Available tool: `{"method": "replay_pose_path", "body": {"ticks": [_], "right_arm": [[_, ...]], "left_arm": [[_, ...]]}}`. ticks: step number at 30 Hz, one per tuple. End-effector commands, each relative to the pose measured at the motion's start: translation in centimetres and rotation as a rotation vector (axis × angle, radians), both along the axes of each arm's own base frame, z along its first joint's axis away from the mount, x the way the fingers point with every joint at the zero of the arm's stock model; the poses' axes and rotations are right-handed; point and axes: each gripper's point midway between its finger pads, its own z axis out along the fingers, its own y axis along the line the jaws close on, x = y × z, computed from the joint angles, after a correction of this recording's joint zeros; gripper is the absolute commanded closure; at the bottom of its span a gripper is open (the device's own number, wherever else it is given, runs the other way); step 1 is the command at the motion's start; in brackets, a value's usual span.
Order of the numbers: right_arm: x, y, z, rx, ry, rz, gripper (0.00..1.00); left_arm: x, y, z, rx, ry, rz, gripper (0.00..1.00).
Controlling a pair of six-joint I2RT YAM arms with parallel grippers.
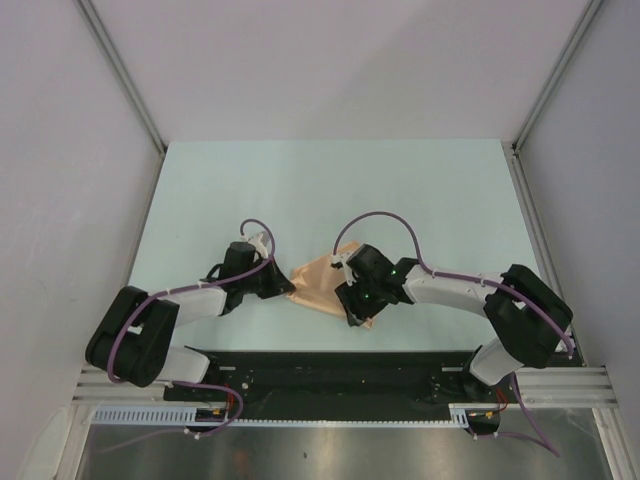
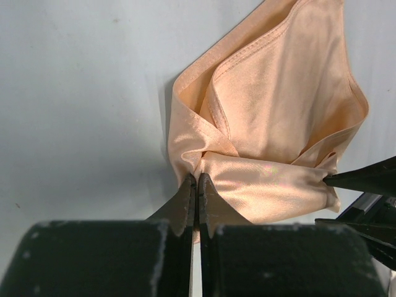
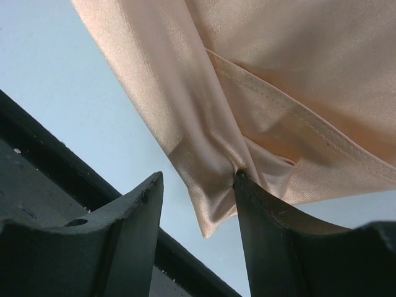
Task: Fold the napkin, place the utensils inside, and roll it up
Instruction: Roll the napkin with the utensil
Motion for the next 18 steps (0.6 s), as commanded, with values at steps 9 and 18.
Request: {"method": "replay_pose_path", "body": {"ticks": [9,18], "right_arm": [[-2.4,0.1,-0.4,0.098,0.269,0.047,0.75],[-3.1,0.9,0.6,0.260,0.547,0.057,0.87]], "left_arm": [[1.0,1.0,-1.1,0.092,0.005,0.021,1.00],[1.6,1.0,-1.0,0.113,0.007,0.010,1.00]]}}
